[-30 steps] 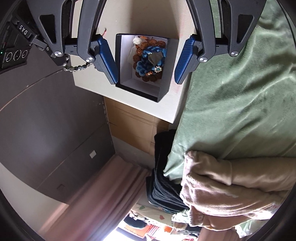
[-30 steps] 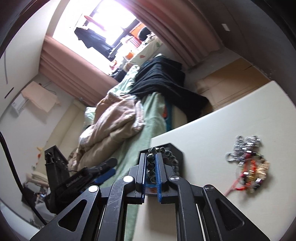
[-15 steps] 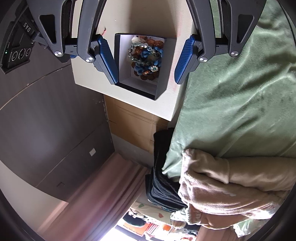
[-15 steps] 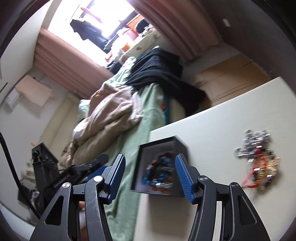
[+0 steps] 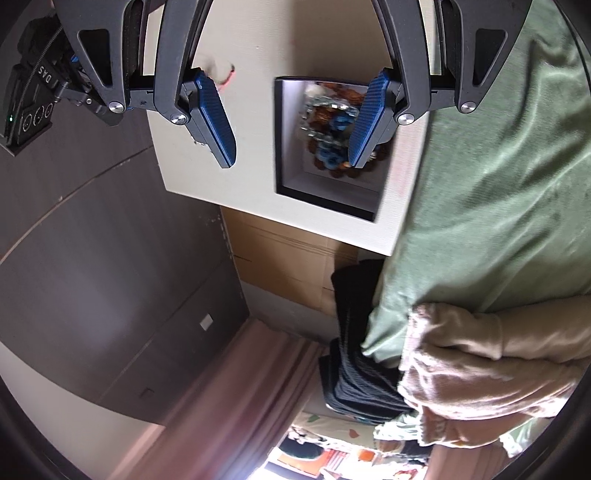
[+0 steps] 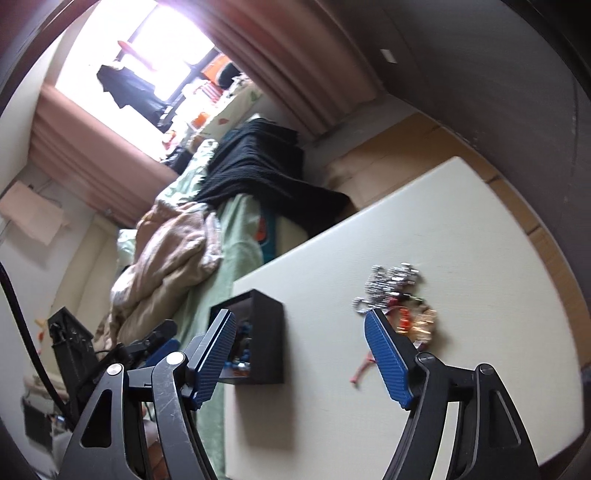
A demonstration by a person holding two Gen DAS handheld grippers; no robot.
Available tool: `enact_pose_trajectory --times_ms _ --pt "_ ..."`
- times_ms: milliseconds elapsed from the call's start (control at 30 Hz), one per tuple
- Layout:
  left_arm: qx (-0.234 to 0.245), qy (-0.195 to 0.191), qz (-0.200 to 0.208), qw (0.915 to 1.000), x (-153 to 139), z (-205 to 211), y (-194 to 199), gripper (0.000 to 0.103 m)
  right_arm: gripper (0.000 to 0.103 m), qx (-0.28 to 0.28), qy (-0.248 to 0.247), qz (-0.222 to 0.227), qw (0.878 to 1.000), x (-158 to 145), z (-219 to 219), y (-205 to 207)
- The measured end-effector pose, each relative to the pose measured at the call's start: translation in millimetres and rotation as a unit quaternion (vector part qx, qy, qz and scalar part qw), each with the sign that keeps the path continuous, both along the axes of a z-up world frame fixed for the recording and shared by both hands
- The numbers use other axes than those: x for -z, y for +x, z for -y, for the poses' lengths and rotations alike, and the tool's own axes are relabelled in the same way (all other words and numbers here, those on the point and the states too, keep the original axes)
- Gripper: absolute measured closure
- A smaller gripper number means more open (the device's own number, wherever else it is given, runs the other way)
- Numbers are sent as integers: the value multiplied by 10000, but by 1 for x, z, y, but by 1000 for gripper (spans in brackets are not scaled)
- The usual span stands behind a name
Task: Organize jewelry
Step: 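Release the blue bracelet into the box with left tool while right tool drops grey bracelet, then grasp the silver hoop from the remaining pile with the left tool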
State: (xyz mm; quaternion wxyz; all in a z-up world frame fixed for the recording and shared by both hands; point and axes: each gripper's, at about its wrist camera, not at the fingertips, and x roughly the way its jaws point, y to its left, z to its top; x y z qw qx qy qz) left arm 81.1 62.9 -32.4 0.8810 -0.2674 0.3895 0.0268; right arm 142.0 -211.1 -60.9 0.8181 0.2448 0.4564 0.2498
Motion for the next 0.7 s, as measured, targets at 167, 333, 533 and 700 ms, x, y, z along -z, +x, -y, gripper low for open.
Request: enact_pose_trajectory --times_ms 167,333,533,700 --pt "238 86 22 9997 2 25 6 39 30 109 -232 -327 9991 10 20 2" --pt "549 330 56 9979 5 56 17 39 30 224 -422 -513 9975 18 38 4" --pt "938 524 55 9942 15 91 29 47 30 339 -403 -787 9955 29 56 10" --pt "1190 485 -132 9916 30 111 42 61 30 402 -196 -1001 9940 38 69 16"
